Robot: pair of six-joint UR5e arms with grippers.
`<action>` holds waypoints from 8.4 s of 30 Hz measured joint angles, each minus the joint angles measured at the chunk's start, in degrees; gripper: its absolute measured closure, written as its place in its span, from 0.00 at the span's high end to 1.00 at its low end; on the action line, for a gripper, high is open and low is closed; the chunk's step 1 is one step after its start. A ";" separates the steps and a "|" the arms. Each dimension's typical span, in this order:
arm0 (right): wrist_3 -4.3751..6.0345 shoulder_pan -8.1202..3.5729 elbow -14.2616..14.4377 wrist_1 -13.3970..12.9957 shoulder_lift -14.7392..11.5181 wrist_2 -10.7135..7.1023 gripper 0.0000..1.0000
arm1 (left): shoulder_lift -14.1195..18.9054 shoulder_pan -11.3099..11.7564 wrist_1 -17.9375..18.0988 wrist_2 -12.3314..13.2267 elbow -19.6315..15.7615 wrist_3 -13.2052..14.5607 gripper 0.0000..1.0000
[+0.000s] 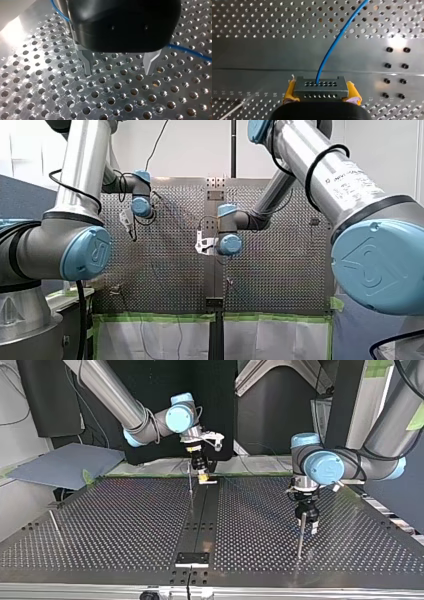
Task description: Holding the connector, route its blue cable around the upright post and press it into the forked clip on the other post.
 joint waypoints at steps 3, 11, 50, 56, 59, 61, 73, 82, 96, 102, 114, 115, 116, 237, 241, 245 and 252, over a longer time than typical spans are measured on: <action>-0.07 0.01 1.21 -1.31 0.10 0.31 0.00 | 0.00 0.00 0.00 -0.02 0.00 0.00 1.00; -0.35 0.12 4.37 -3.92 0.27 0.74 0.00 | 0.00 0.00 0.00 -0.01 0.01 0.00 1.00; -1.99 -0.42 16.23 -12.54 4.30 10.72 0.00 | -0.01 0.00 -0.27 -0.10 0.00 0.00 1.00; -2.10 -1.14 18.96 -15.08 4.35 11.10 0.00 | -0.01 0.00 -0.41 -0.32 0.00 0.00 1.00; -2.00 -1.47 20.03 -16.45 4.39 11.12 0.00 | -0.01 0.00 -0.43 -0.34 0.00 0.00 1.00; -1.97 -1.60 20.35 -16.99 4.43 11.10 0.00 | -0.01 0.00 -0.44 -0.37 0.00 0.00 1.00; -1.59 -3.10 21.42 -20.42 7.28 11.63 0.00 | -0.01 0.00 -0.44 -0.53 0.00 0.02 1.00; -0.62 -5.20 21.45 -24.83 11.72 11.75 0.00 | -0.01 0.00 -0.44 -0.59 0.00 0.08 1.00; 0.76 -7.92 20.11 -32.54 19.42 11.82 0.00 | -0.01 0.00 -0.44 -0.69 0.00 0.25 1.00; 1.19 -8.35 19.55 -35.23 22.12 11.72 0.00 | -0.01 0.00 -0.44 -0.70 0.00 0.26 1.00; 1.58 -9.54 17.52 -38.36 27.65 11.67 0.00 | -0.01 0.00 -0.44 -0.70 0.00 0.26 1.00; 1.58 -9.61 17.49 -38.48 28.11 11.64 0.00 | -0.01 0.00 -0.45 -0.70 0.00 0.26 1.00; 1.58 -9.67 17.47 -38.64 28.58 11.61 0.00 | -0.01 0.00 -0.47 -0.70 0.00 0.27 1.00; -1.97 -17.36 23.03 -32.23 8.54 -0.78 0.00 | -0.01 -0.49 -1.99 -2.09 0.00 0.74 1.00; -1.97 -17.58 23.03 -32.14 8.59 -2.60 0.00 | -0.01 -0.57 -3.17 -3.21 0.00 -0.37 1.00; -2.01 -17.71 23.03 -32.11 8.63 -4.32 0.00 | 0.07 -0.33 -4.88 -4.32 0.00 -2.06 1.00; -2.02 -18.02 23.03 -32.10 8.69 -7.31 0.00 | 1.34 -0.13 -8.40 -4.82 -0.88 -5.59 1.00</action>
